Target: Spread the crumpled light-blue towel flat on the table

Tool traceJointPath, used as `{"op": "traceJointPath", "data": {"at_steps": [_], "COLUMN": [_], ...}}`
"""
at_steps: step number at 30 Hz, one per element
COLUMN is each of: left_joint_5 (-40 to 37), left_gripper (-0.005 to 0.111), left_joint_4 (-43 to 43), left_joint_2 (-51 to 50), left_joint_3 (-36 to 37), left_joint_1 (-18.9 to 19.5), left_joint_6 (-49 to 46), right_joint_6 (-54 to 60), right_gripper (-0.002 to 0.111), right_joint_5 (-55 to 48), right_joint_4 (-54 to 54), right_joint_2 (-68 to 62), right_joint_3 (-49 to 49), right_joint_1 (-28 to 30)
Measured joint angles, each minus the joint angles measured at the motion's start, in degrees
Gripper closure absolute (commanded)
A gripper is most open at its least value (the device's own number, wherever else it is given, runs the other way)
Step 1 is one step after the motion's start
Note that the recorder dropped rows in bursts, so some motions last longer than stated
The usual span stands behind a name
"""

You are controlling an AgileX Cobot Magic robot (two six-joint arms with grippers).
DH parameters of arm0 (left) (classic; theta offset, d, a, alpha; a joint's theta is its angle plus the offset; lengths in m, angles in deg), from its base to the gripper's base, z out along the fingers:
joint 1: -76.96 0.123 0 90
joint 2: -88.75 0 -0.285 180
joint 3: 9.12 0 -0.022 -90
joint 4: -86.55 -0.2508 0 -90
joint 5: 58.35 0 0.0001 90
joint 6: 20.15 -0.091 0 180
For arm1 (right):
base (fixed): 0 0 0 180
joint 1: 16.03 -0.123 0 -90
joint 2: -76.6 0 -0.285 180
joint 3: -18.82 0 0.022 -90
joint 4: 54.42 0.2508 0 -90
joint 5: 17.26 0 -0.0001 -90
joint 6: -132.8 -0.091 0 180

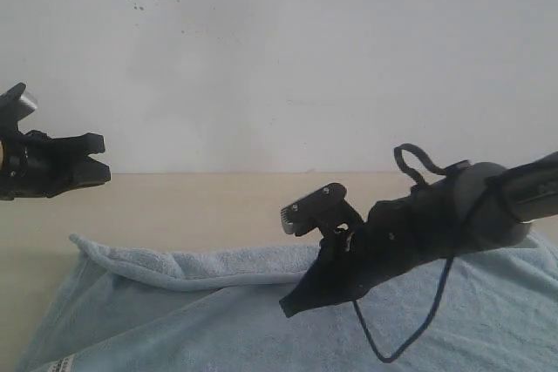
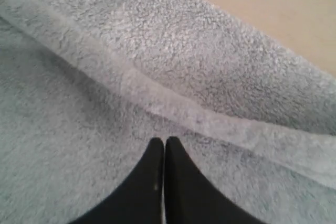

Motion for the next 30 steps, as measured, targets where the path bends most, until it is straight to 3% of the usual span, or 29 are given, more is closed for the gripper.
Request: {"op": "traceJointPath", "data": {"at_steps": [20, 30], "left_joint_5": [0.25, 0.25], "left_gripper": [0.103, 0.103], "left_joint_4": [0.20, 1.11], "left_joint_2": [0.51, 0.51], "left_joint_3": [0.43, 0.43], "left_joint_1": [0.00, 0.00], "left_joint_6": [-1.94, -3.05], "right_joint_6": [2.79, 3.13], "right_gripper": [0.108, 0.108], "right_joint_5": [-10.95, -12.01], "right_joint_4": [0.00, 0.00], "right_joint_2": [-9.39, -10.17], "right_joint_3": [-18.95, -20.19], "right_joint_1": [2.21, 2.34]}}
